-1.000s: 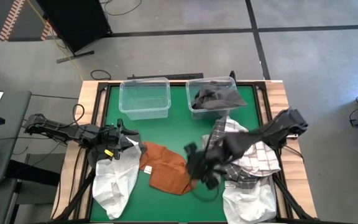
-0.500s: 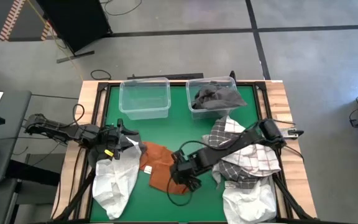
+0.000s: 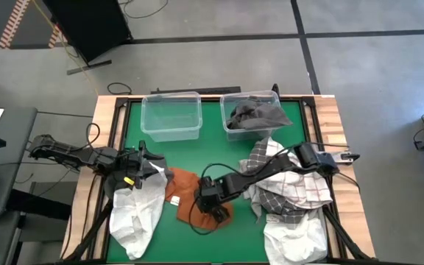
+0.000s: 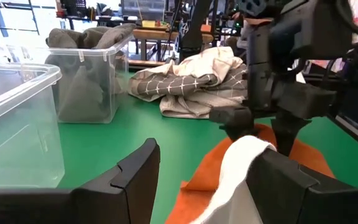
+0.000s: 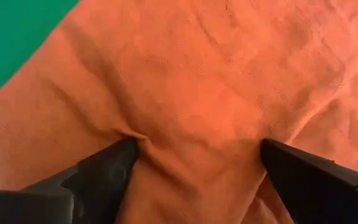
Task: Sort towels by color in basket
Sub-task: Put the right orange towel into the right transparent bin
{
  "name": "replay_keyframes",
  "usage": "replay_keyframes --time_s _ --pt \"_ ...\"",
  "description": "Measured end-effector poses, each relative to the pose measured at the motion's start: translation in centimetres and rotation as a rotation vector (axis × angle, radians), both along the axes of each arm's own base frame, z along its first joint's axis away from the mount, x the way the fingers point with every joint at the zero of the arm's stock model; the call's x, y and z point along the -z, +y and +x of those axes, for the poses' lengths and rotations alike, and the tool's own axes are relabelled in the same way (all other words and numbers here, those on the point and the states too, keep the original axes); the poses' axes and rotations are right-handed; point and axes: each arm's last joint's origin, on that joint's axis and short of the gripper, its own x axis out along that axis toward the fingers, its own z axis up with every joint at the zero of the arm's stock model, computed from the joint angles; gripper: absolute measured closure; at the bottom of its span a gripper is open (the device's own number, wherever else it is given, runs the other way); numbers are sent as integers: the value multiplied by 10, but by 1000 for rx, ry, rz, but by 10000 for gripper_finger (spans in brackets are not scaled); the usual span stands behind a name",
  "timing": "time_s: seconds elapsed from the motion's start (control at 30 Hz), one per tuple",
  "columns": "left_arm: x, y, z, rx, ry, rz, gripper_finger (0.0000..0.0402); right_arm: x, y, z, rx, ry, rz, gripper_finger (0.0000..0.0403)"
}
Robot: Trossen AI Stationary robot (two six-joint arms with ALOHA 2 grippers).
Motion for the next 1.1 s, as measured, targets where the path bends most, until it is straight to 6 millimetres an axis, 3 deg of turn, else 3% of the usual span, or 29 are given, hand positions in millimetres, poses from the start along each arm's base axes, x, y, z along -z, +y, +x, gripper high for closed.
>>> replay_keyframes --time_s 0.1,0.23,0.53,0.7,0.8,1.1 --pt "0 0 0 0 0 0 187 1 -3 0 0 21 22 21" --pt "0 0 0 0 0 0 187 1 -2 -1 -9 24 26 89" --pt "0 0 0 0 0 0 187 2 3 -3 -21 39 22 353" --pt "0 0 0 0 0 0 187 -2 3 -8 -12 59 -19 352" --pt "0 0 0 0 0 0 187 -15 3 -19 2 88 -92 352" --pt "0 0 0 0 0 0 187 -114 -6 -56 134 -93 -234 352"
